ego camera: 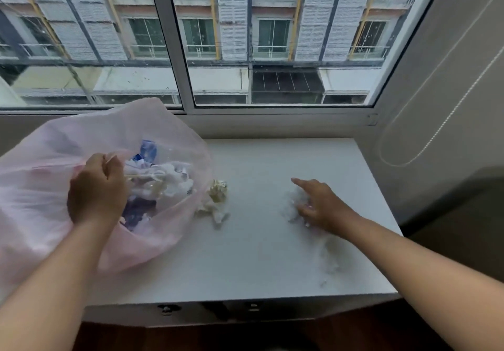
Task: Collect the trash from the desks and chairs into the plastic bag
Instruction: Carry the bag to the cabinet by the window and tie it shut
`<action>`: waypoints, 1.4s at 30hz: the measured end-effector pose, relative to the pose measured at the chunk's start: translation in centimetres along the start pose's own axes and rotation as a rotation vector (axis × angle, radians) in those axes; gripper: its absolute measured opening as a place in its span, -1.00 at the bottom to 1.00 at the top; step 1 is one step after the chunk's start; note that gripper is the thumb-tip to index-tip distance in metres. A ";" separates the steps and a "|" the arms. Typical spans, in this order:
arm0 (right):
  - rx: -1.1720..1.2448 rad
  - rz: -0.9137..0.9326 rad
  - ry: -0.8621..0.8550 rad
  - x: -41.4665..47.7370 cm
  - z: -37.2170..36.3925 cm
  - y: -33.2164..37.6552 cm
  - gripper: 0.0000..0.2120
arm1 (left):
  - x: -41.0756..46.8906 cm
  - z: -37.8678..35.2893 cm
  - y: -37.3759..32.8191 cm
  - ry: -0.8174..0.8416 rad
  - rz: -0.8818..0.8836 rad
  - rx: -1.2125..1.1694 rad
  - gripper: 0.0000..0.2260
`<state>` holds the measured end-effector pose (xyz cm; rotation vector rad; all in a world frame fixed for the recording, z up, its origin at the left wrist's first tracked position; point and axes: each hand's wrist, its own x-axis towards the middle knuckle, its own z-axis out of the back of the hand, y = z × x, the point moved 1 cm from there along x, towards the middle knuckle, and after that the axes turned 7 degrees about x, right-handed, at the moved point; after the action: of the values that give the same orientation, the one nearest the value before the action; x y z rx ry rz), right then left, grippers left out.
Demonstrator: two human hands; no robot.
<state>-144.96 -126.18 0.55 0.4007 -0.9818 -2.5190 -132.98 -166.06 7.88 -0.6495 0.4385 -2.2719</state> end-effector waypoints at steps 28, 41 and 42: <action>-0.284 0.314 0.024 6.2 -11.3 12.6 -0.06 | -1.4 3.7 -1.0 -0.008 0.007 -0.134 -0.71; -0.218 0.261 -0.091 10.1 -10.2 8.5 -0.66 | -1.1 4.1 -0.9 -0.032 0.116 -0.193 -0.70; -0.212 0.259 -0.095 10.5 -9.4 7.9 -0.65 | -0.8 4.4 -0.9 -0.059 0.128 -0.198 -0.69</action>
<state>-148.26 -141.79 -1.83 0.0850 -0.7367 -2.3895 -130.49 -165.34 11.67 -0.7633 0.6631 -2.0994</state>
